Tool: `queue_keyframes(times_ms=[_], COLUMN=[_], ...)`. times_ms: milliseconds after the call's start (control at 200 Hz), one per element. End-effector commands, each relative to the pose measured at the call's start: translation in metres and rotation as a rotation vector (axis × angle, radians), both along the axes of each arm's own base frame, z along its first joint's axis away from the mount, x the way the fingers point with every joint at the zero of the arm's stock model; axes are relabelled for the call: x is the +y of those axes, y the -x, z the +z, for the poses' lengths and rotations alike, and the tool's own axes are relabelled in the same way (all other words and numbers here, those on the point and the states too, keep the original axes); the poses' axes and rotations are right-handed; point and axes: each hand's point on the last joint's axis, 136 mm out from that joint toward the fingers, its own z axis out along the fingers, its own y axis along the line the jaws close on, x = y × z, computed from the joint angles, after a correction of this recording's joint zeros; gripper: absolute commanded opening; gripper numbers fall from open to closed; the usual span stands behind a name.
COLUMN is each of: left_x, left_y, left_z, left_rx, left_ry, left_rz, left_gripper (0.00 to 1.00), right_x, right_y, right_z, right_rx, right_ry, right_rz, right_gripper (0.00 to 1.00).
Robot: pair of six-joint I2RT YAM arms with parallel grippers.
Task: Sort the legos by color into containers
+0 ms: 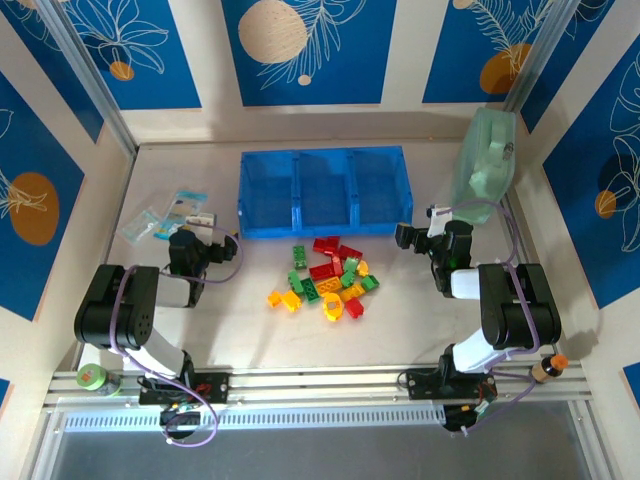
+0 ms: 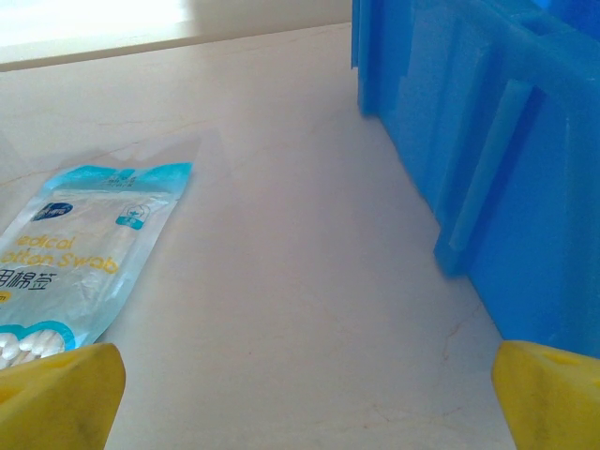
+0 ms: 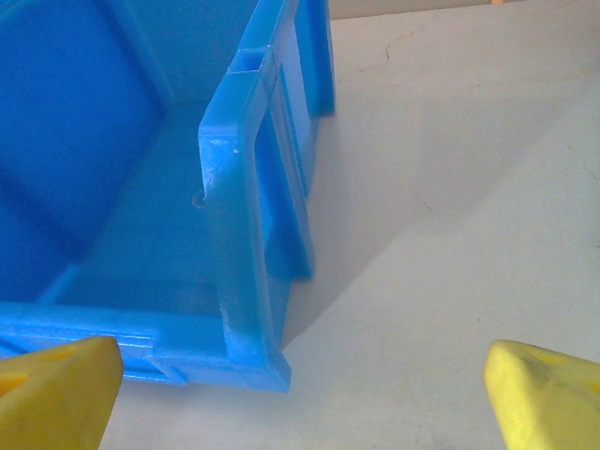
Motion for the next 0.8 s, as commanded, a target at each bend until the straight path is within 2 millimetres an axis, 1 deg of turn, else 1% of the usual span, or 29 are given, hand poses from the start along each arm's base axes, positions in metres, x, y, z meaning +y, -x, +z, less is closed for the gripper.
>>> queue_keyframes(times_ms=[0, 285, 365, 430, 480, 525, 565, 610, 640, 665, 700, 720, 735, 765, 795], left_x=[0.003, 0.003, 0.005, 0.011, 0.018, 0.019, 0.019, 0.021, 0.024, 0.024, 0.025, 0.026, 0.029, 0.037, 0.042], left_y=[-0.004, -0.006, -0.005, -0.005, -0.004, -0.004, -0.003, -0.002, -0.001, 0.0, 0.001, 0.001, 0.002, 0.004, 0.007], left_z=[0.012, 0.011, 0.011, 0.013, 0.019, 0.029, 0.04, 0.053, 0.062, 0.07, 0.08, 0.085, 0.088, 0.093, 0.094], left_rx=[-0.032, -0.027, -0.028, -0.038, -0.047, -0.043, -0.028, -0.009, -0.004, -0.005, -0.008, -0.013, -0.018, -0.028, -0.014], left_ry=[0.014, 0.016, 0.013, 0.008, 0.0, -0.021, -0.047, -0.067, -0.05, -0.029, 0.003, 0.021, 0.046, 0.103, 0.151], left_rz=[0.01, 0.009, 0.016, 0.054, 0.109, 0.128, 0.146, 0.181, 0.209, 0.223, 0.236, 0.25, 0.276, 0.349, 0.395], left_gripper=[1.0, 1.0, 1.0, 1.0, 1.0, 1.0, 1.0, 1.0, 1.0, 1.0, 1.0, 1.0, 1.0, 1.0, 1.0], right_x=[0.003, 0.003, 0.003, 0.002, 0.003, 0.006, 0.01, 0.018, 0.025, 0.031, 0.036, 0.037, 0.035, 0.023, 0.002], right_y=[-0.006, -0.005, -0.005, -0.006, -0.007, -0.005, -0.005, -0.004, -0.002, 0.0, 0.003, 0.005, 0.007, 0.011, 0.016], right_z=[0.012, 0.011, 0.012, 0.013, 0.02, 0.035, 0.054, 0.08, 0.095, 0.111, 0.125, 0.13, 0.129, 0.119, 0.103], right_rx=[-0.034, -0.031, -0.032, -0.038, -0.032, -0.016, -0.011, -0.029, -0.037, -0.056, -0.059, -0.043, -0.013, 0.079, 0.171], right_ry=[0.002, 0.001, 0.0, 0.002, -0.002, 0.01, 0.029, 0.041, 0.051, 0.051, 0.029, 0.004, -0.031, -0.108, -0.189], right_rz=[0.015, 0.014, 0.014, 0.011, 0.008, 0.024, 0.03, 0.049, 0.072, 0.086, 0.097, 0.089, 0.061, -0.05, -0.226], right_gripper=[0.99, 0.99, 0.99, 0.99, 0.99, 0.99, 0.99, 0.99, 0.99, 0.99, 0.99, 0.99, 0.99, 0.99, 0.99])
